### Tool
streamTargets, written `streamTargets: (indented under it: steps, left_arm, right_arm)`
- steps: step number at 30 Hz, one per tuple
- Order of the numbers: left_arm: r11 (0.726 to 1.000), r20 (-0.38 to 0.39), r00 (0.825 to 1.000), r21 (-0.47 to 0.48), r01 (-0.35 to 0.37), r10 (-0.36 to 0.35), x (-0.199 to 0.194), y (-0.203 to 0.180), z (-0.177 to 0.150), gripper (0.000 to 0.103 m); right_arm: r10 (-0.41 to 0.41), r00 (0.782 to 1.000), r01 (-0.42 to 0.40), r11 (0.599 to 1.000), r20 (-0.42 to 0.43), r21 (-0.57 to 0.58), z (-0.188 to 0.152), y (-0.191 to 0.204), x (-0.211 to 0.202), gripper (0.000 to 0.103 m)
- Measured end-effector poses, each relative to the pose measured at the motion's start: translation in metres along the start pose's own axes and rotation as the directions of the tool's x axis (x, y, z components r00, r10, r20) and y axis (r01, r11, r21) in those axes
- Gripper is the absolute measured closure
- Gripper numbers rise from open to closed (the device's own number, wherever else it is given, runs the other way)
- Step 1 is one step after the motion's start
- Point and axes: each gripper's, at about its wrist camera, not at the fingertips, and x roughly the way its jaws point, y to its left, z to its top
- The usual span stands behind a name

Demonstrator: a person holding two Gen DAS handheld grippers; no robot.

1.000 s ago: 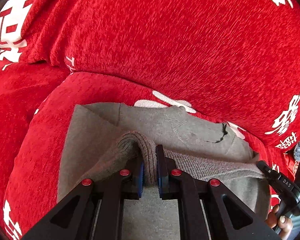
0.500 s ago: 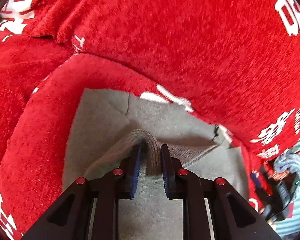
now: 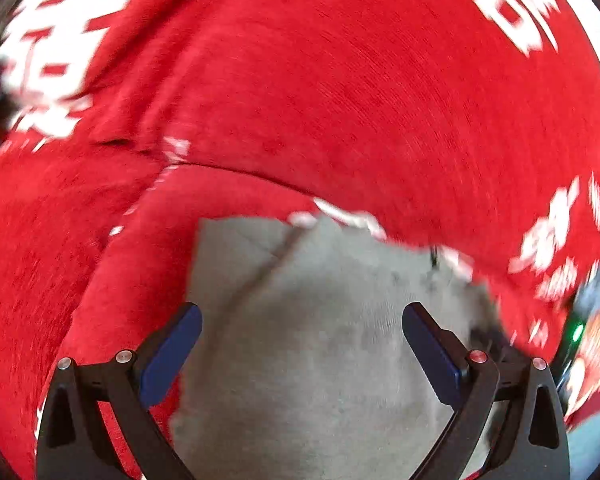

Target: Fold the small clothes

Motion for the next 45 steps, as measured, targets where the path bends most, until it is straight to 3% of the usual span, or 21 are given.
streamTargets:
  steps: [4,6,9,12,13,15,16,19,22,25,28,34,37,40,42,45]
  left_arm:
    - [0.984,-0.050,0.999,0.178,0.012,-0.003,0.034,-0.042,-0.007,0.003]
    - [0.974,-0.051,0.996,0.219,-0.060,0.072,0.054,-0.047,-0.002,0.003]
    - [0.981,-0.080,0.988,0.148,-0.122,0.135,0.077,-0.022,0.007,0.003]
    - [0.994,-0.041,0.996,0.077,-0.074,0.078,0.069,-0.007,0.011,0.003]
    - [0.990,-0.027,0.994,0.089,-0.106,0.109,0.066,-0.008,0.011,0.003]
    - [0.961,0.007,0.967,0.111,-0.255,0.256,0.059,-0.010,0.006,0.003]
    - [0.953,0.017,0.960,0.111,-0.280,0.280,0.053,-0.009,0.003,0.003]
    - [0.969,0.066,0.971,0.080,-0.233,0.229,0.021,-0.013,-0.016,0.003]
    - [0.971,0.083,0.979,0.134,-0.198,0.188,0.002,-0.036,-0.045,0.003]
    - [0.954,0.079,0.972,0.192,-0.231,0.219,0.001,-0.052,-0.070,0.003]
    - [0.942,0.032,0.958,0.178,-0.286,0.285,0.012,-0.040,-0.082,0.003]
    - [0.968,0.053,0.969,0.061,-0.245,0.242,-0.036,-0.008,-0.098,0.003]
    - [0.978,0.049,0.977,-0.002,-0.208,0.208,-0.051,0.004,-0.109,0.003]
    - [0.982,0.022,0.985,-0.081,-0.172,0.174,-0.056,0.022,-0.122,0.003]
    - [0.979,0.006,0.992,-0.166,-0.122,0.124,-0.063,0.042,-0.134,0.003]
    - [0.964,0.015,1.000,-0.267,-0.019,0.024,-0.074,0.068,-0.149,0.003]
  right_arm:
    - [-0.006,1.000,0.007,1.000,0.008,-0.021,0.000,0.004,-0.001,0.035]
    - [0.002,1.000,-0.002,1.000,0.003,-0.023,0.000,0.002,0.000,0.034]
    - [0.036,0.999,-0.036,0.999,0.014,0.000,0.000,-0.003,0.000,0.034]
    - [0.085,0.996,-0.087,0.995,0.031,0.043,-0.001,-0.012,-0.002,0.034]
    - [0.093,0.995,-0.094,0.994,0.033,0.049,-0.001,-0.013,-0.003,0.034]
    - [0.101,0.994,-0.102,0.993,0.030,0.060,-0.001,-0.015,-0.003,0.034]
    - [0.096,0.995,-0.098,0.993,0.026,0.061,0.000,-0.013,-0.004,0.034]
    - [-0.005,0.999,0.003,0.999,0.053,0.046,-0.006,0.000,-0.026,0.034]
    - [0.045,0.993,-0.042,0.999,0.110,-0.025,-0.021,0.027,-0.053,0.034]
    - [0.053,0.994,-0.043,0.994,0.096,-0.099,-0.042,0.050,-0.062,0.034]
    - [-0.046,0.999,0.050,0.987,0.030,-0.153,-0.065,0.051,-0.051,0.034]
    - [-0.068,0.995,0.070,0.997,0.074,-0.027,-0.074,0.015,-0.088,0.034]
    - [-0.061,0.992,0.068,0.996,0.106,-0.059,-0.087,0.021,-0.106,0.034]
    - [-0.034,0.997,0.041,0.994,0.070,-0.099,-0.105,0.032,-0.106,0.034]
    - [-0.074,0.997,0.074,0.992,0.009,-0.105,-0.123,0.028,-0.092,0.034]
    - [-0.070,0.995,0.075,0.995,0.064,-0.072,-0.142,0.017,-0.104,0.032]
